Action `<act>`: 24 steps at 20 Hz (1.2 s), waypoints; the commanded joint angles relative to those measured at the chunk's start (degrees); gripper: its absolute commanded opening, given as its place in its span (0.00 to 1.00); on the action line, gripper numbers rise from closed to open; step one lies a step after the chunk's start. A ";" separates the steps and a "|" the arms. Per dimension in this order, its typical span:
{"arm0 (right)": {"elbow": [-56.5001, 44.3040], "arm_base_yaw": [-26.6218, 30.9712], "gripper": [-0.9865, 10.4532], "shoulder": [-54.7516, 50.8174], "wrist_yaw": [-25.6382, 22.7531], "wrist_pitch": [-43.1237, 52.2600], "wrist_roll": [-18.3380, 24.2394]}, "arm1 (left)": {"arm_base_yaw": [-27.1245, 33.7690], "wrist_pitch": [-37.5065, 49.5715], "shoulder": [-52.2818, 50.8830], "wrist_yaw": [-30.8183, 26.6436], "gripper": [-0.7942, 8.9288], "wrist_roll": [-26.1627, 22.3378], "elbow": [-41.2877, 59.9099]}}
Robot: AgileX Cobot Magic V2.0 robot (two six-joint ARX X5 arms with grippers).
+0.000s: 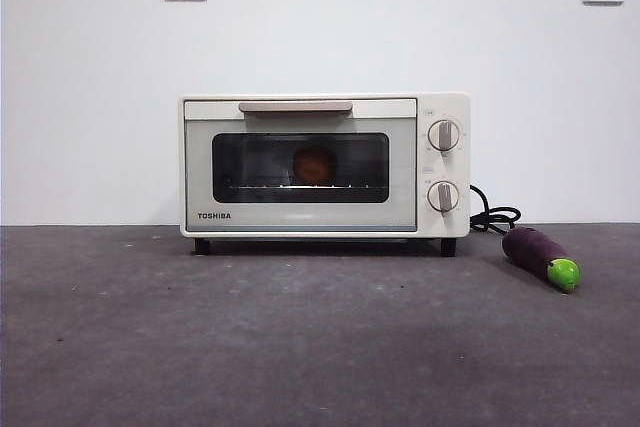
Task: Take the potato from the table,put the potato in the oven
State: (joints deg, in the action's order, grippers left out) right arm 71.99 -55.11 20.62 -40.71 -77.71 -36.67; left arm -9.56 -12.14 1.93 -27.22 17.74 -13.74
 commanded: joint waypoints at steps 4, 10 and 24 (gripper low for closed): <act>-0.26 -0.07 0.11 -0.15 -0.24 -1.14 -0.39 | 0.59 12.96 -1.70 18.99 0.08 2.69 9.33; -0.26 -0.04 0.11 -0.15 -0.24 -1.14 -0.42 | 1.84 7.15 -1.70 16.24 0.08 1.25 13.29; -0.26 -0.04 0.11 -0.15 -0.24 -1.14 -0.42 | 5.11 3.43 -1.70 17.09 0.08 -2.34 13.27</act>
State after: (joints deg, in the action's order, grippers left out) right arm 71.99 -55.11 20.62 -40.71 -77.71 -36.67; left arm -4.64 -8.78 0.34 -10.15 16.88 -0.97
